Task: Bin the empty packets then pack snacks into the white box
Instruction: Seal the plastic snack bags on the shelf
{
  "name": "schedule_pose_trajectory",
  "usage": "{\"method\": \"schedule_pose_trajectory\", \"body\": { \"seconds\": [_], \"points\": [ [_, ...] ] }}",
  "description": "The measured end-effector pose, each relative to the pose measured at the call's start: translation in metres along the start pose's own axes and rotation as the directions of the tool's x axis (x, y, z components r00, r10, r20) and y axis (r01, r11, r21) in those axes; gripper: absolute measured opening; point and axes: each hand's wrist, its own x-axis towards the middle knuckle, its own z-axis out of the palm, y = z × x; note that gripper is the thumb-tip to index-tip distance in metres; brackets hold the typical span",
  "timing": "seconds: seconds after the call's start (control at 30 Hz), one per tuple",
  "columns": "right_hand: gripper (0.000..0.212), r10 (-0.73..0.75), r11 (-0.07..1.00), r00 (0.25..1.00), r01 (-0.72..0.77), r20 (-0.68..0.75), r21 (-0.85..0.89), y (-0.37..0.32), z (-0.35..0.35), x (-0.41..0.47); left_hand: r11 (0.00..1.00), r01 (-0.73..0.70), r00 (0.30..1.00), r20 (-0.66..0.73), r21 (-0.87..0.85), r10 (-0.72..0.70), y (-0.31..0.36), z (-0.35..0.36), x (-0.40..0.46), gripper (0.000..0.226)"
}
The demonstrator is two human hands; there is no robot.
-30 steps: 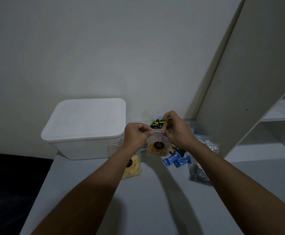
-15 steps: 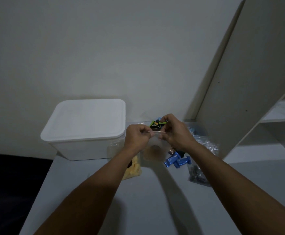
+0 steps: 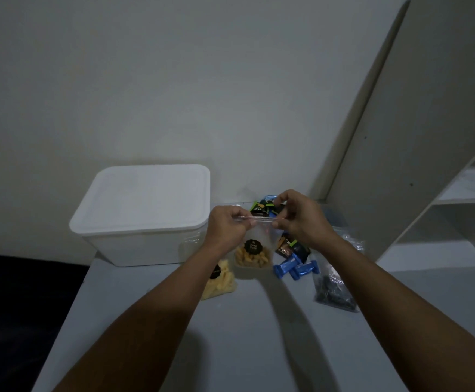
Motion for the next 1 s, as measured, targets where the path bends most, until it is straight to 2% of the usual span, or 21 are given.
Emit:
{"method": "schedule_pose_trajectory", "body": {
  "seconds": [0.1, 0.23, 0.4, 0.6, 0.67, 0.77, 0.8, 0.87, 0.93, 1.0],
  "points": [
    [0.035, 0.006, 1.000, 1.000, -0.006, -0.009, 0.010, 0.001, -0.003, 0.000, 0.998, 0.012, 0.999, 0.035, -0.059, -0.010, -0.001, -0.004, 0.000, 0.009],
    [0.034, 0.012, 0.998, 1.000, -0.010, -0.021, 0.057, 0.004, -0.007, 0.001, 0.985, 0.077, 0.997, 0.008, -0.152, -0.076, -0.005, -0.015, 0.001, 0.012],
    [0.031, 0.027, 0.998, 0.999, -0.029, 0.035, 0.051, 0.002, -0.006, 0.002, 0.982, 0.095, 0.995, -0.018, -0.163, -0.099, -0.008, -0.016, 0.002, 0.012],
    [0.032, 0.036, 0.999, 0.999, -0.036, 0.001, 0.032, -0.002, -0.006, 0.002, 0.974, 0.099, 0.995, 0.007, -0.202, -0.099, -0.011, -0.019, 0.005, 0.017],
    [0.034, 0.049, 0.997, 0.998, -0.047, -0.027, 0.063, -0.003, -0.006, 0.002, 0.975, 0.095, 0.993, -0.054, -0.198, -0.108, -0.013, -0.018, 0.005, 0.018],
    [0.033, 0.048, 0.997, 0.996, -0.043, -0.079, 0.063, -0.002, -0.005, 0.001, 0.991, 0.098, 0.964, -0.239, -0.089, -0.117, -0.012, -0.016, 0.003, 0.025],
    [0.034, 0.037, 0.998, 0.995, -0.033, -0.088, 0.051, -0.002, -0.004, 0.001, 0.990, 0.121, 0.966, -0.219, -0.072, -0.134, -0.010, -0.014, 0.001, 0.029],
    [0.035, 0.022, 0.999, 0.995, -0.018, -0.095, 0.047, -0.002, 0.000, -0.001, 0.971, 0.204, 0.976, -0.048, -0.124, -0.211, -0.003, -0.008, -0.002, 0.033],
    [0.036, 0.021, 0.997, 0.995, -0.014, -0.093, 0.071, -0.002, 0.003, -0.003, 0.917, 0.323, 0.946, 0.096, -0.233, -0.309, 0.005, -0.003, -0.004, 0.026],
    [0.037, 0.029, 0.994, 0.996, -0.020, -0.085, 0.109, -0.003, 0.006, -0.004, 0.855, 0.404, 0.915, 0.153, -0.326, -0.374, 0.008, -0.001, -0.003, 0.018]
  ]
}}
